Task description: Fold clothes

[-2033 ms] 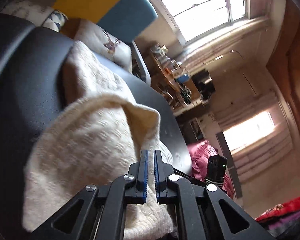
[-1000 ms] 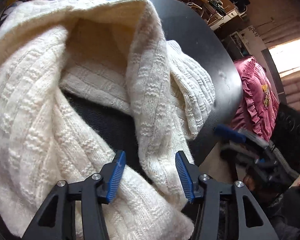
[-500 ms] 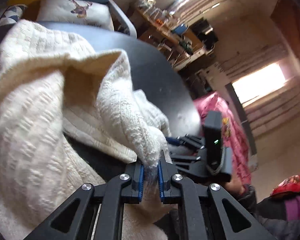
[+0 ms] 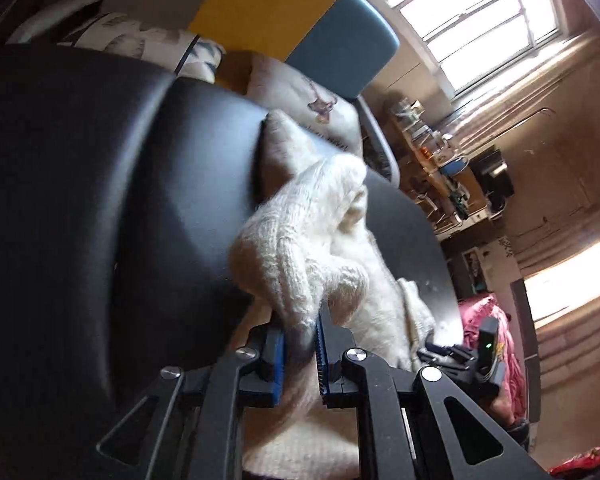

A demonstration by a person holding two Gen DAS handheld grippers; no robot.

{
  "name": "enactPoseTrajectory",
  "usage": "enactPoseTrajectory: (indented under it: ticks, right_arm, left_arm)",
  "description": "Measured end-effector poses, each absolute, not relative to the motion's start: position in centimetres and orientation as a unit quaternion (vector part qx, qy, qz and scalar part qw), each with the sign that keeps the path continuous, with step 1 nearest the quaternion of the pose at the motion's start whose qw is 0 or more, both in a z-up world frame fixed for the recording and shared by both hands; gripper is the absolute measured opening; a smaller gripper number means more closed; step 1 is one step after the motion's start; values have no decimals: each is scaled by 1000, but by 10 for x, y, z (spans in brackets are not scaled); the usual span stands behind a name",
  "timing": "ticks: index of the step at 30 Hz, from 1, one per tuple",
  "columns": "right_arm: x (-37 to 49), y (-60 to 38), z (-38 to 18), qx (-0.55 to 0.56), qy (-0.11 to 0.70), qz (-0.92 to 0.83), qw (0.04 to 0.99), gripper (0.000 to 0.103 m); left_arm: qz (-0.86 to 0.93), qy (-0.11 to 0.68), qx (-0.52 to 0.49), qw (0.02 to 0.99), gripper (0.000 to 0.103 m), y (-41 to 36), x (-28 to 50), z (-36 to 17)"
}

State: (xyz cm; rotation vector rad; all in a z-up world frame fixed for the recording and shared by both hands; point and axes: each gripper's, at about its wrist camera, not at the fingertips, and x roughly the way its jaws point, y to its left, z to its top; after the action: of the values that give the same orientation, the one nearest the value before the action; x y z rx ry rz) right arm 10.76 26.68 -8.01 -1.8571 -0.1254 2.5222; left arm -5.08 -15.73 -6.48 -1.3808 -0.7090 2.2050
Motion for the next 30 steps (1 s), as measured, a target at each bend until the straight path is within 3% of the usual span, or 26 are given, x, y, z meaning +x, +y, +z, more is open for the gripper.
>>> enactPoseTrajectory:
  ticks: [2, 8, 14, 17, 22, 24, 26, 30]
  right_arm:
    - [125, 272, -74, -594, -38, 804, 5, 41]
    - [177, 284, -57, -601, -40, 798, 17, 41]
    - [233, 298, -20, -575, -25, 817, 20, 41]
    - [264, 293, 33, -506, 12, 862, -42, 41]
    - [127, 243, -8, -504, 25, 857, -102, 41]
    - [67, 222, -29, -507, 29, 853, -124, 41]
    - [6, 201, -49, -509, 33, 848, -145, 41]
    - [-114, 160, -90, -513, 40, 837, -188, 41]
  left_arm:
    - [793, -258, -520, 187, 34, -176, -44, -79]
    - [837, -225, -486, 109, 52, -224, -14, -61]
    - [866, -58, -463, 182, 61, -140, -6, -56]
    - [853, 13, -487, 184, 61, -102, -16, -81]
    - [833, 72, -526, 153, 62, -80, -33, -122]
    - [834, 57, -526, 153, 58, -82, -38, -126]
    - [838, 31, -524, 152, 17, -92, -41, -121]
    - [843, -121, -502, 152, 13, -146, -50, -106]
